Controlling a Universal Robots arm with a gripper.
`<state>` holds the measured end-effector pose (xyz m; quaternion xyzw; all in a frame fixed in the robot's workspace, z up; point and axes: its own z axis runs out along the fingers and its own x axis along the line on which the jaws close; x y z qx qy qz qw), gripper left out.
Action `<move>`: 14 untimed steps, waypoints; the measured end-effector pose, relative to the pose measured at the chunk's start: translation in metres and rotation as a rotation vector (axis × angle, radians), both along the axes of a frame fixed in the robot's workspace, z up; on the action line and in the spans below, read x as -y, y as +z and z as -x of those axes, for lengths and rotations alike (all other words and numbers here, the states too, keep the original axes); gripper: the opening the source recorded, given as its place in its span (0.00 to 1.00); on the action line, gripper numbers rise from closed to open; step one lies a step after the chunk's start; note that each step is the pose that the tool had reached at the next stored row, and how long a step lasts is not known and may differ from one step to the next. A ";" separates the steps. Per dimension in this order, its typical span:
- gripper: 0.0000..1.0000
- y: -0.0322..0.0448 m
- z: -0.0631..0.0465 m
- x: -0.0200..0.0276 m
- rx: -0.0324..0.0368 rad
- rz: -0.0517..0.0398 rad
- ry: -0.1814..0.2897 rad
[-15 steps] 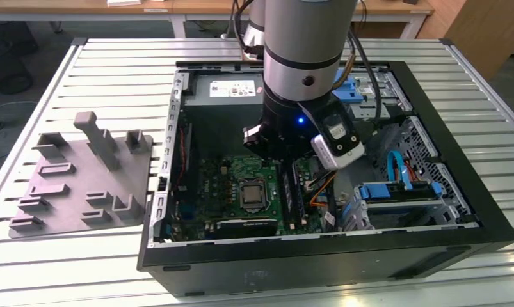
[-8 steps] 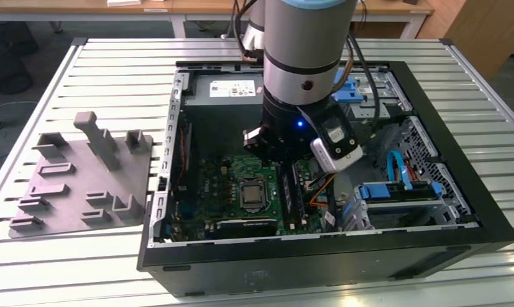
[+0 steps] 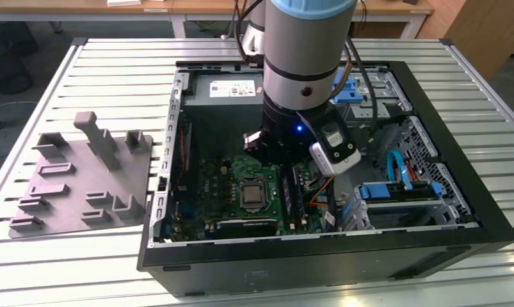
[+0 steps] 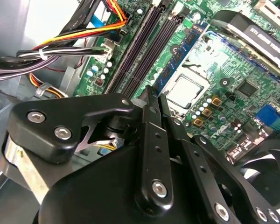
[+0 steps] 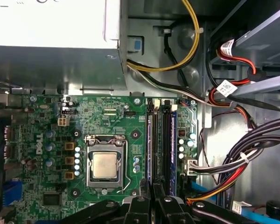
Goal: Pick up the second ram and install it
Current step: 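Insert the second ram into the second slot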
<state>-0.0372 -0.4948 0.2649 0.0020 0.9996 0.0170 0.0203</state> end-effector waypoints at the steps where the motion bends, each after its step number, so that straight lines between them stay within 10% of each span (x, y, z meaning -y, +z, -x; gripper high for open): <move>1: 0.14 -0.0008 0.000 0.0000 0.0000 0.0000 0.000; 14: 0.14 -0.0088 0.000 -0.0001 0.0000 0.0006 0.000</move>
